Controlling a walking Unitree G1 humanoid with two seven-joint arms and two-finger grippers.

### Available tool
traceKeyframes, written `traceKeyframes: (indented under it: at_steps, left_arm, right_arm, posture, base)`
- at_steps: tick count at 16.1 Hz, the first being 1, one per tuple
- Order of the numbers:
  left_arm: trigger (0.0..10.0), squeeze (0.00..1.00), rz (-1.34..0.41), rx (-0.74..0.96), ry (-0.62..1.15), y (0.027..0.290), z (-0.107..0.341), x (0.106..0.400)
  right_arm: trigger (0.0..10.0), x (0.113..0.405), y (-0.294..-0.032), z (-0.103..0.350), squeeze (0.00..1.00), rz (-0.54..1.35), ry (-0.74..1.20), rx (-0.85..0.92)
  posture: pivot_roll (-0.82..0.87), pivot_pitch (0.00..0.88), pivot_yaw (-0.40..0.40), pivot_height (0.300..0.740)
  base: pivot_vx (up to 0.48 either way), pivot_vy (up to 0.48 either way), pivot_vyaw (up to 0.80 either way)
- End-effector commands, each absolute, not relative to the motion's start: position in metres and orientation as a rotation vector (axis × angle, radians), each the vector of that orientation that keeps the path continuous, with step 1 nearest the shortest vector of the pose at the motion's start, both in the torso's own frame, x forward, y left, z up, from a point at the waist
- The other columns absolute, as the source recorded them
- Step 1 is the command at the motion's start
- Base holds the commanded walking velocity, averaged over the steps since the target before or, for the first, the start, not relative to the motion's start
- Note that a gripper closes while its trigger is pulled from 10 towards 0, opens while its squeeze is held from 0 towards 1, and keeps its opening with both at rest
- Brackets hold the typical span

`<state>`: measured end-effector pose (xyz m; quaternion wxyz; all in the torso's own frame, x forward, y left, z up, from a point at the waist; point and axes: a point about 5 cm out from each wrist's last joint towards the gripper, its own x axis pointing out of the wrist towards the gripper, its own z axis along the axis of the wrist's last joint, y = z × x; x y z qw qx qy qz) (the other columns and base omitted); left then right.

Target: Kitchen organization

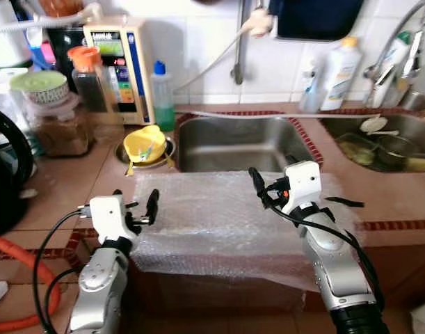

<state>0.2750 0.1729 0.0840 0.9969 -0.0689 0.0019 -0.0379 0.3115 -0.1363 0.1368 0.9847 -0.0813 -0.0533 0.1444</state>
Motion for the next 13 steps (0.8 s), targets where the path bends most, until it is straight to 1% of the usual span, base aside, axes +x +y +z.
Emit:
traceKeyframes:
  at_steps: [1,9,13]
  left_arm:
    - [10.0,0.0,-0.088,-0.139,0.009,0.1683,0.0848,0.2761]
    - [10.0,0.0,-0.09,-0.128,0.014,0.1687,0.0845,0.2761]
    - [10.0,0.0,-0.07,-0.135,0.003,0.1715,0.0862,0.2776]
  right_arm:
    - [10.0,0.3117,-0.1391,0.1412,0.0,0.282,-0.124,-0.171]
    - [10.0,0.3111,-0.1389,0.1396,0.0,0.277,-0.118,-0.168]
    - [10.0,0.3113,-0.1396,0.14,0.0,0.275,-0.12,-0.168]
  posture:
    - [-0.19,0.0,0.021,0.74]
    - [-0.19,0.0,0.026,0.74]
    - [-0.19,0.0,0.026,0.74]
  base:
    - [0.0,-0.409,0.0]
    - [0.0,-0.448,0.0]
    - [0.0,0.0,0.0]
